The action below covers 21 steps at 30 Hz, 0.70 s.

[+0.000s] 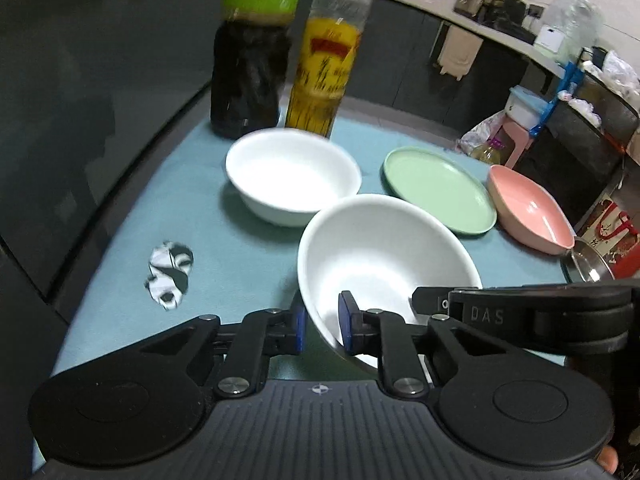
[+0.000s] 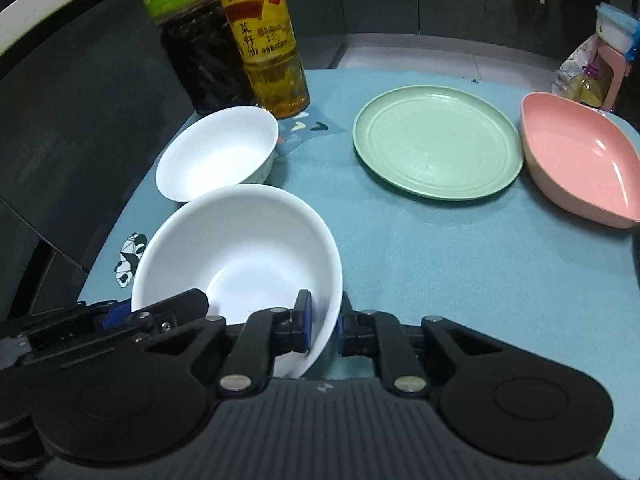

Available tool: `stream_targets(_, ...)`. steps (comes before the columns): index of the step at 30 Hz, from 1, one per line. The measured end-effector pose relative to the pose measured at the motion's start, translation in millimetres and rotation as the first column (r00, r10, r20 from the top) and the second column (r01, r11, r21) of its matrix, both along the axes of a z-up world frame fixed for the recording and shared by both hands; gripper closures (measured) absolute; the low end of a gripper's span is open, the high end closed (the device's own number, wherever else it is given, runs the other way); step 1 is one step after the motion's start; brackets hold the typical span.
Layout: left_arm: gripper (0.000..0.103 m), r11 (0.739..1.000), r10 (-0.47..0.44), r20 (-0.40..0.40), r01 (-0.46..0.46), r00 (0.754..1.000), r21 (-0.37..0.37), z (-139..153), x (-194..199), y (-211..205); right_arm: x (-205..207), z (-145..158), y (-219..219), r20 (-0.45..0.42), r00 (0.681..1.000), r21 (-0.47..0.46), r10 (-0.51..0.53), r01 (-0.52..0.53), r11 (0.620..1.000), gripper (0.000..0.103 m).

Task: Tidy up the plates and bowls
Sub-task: 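Grasp the larger white bowl's rim with the right tool and lift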

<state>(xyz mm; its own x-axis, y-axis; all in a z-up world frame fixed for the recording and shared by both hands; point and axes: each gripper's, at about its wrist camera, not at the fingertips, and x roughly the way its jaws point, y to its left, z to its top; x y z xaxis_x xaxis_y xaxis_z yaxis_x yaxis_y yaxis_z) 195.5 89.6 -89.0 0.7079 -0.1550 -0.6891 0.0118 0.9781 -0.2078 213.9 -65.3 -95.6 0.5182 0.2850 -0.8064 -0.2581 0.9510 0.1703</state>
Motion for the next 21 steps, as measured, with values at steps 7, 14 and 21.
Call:
stream_targets(7, 0.087, 1.0, -0.025, 0.065, 0.026, 0.998, -0.01, 24.9, -26.4, -8.7, -30.2, 29.5, -11.7, 0.085, 0.996, 0.016, -0.018, 0.016, 1.0, 0.096)
stream_targets(14, 0.087, 0.998, -0.053, 0.106, 0.054, 0.993, -0.011, 42.2, -61.0, -19.0, -70.3, 48.4, -23.5, 0.128, 0.991, 0.031, -0.04, 0.036, 0.999, 0.094)
stream_targets(21, 0.087, 0.997, -0.078, 0.156, 0.077, 0.985, 0.008, 55.4, -106.7, -27.8, -115.1, 59.4, -29.3, 0.163, 0.986, 0.039, -0.045, 0.039, 0.998, 0.092)
